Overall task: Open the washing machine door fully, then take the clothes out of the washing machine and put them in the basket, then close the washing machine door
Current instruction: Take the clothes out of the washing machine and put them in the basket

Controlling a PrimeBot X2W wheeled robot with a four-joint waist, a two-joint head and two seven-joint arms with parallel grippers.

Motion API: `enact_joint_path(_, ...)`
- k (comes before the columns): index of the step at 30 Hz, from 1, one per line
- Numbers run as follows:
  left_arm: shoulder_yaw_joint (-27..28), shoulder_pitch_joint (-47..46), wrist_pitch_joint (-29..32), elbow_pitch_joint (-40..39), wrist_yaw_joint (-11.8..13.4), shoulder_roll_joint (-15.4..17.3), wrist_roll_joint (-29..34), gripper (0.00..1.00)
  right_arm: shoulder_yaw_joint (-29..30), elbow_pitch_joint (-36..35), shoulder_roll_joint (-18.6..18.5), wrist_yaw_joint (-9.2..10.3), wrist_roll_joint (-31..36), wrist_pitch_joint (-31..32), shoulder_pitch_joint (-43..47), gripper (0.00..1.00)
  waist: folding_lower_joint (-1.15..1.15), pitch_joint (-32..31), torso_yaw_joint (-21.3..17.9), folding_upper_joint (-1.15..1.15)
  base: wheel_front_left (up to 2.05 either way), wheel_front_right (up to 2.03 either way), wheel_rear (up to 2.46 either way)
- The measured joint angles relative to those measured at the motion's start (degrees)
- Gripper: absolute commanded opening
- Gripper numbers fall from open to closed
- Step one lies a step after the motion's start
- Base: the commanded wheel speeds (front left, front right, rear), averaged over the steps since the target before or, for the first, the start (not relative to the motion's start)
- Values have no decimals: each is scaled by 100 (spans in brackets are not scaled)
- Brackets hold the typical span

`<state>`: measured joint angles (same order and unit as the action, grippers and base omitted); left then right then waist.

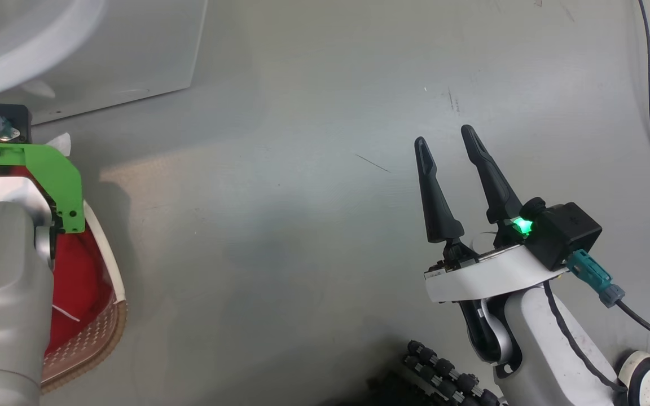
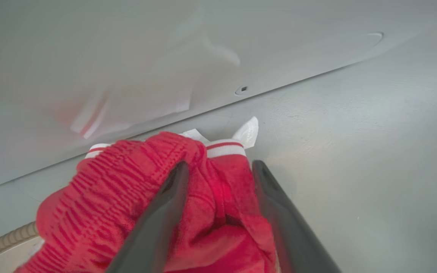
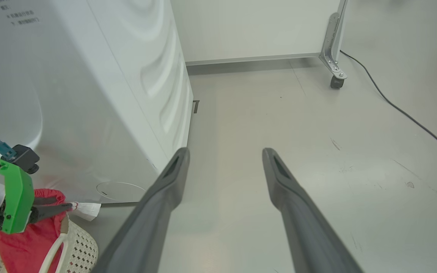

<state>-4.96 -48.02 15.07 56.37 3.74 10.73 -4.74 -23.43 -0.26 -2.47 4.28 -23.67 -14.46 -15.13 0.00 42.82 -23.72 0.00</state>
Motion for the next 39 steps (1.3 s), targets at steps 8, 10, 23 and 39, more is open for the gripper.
enact_joint_path(8, 3, -40, -2, 129, 0, -44, 4, 0, 21, 5, 0, 48, 0, 0, -62, 100, 0, -40, 45, 0, 0, 0, 0)
enact_joint_path(10, 4, -41, -13, 159, 0, -53, 3, 0, 33, 8, 0, 48, 1, 0, -85, 100, 0, -54, 59, 0, 0, 0, 0)
enact_joint_path(23, 74, -40, -535, 246, -10, -170, -129, 0, 190, 103, -1, 91, 43, 0, -85, 100, 0, -244, 211, 0, 0, 0, 0)
enact_joint_path(39, 157, 413, -1311, 416, -312, -491, -428, 0, 627, 290, -5, 90, 336, 0, -69, 100, 0, -769, 674, 0, 0, 0, 0)
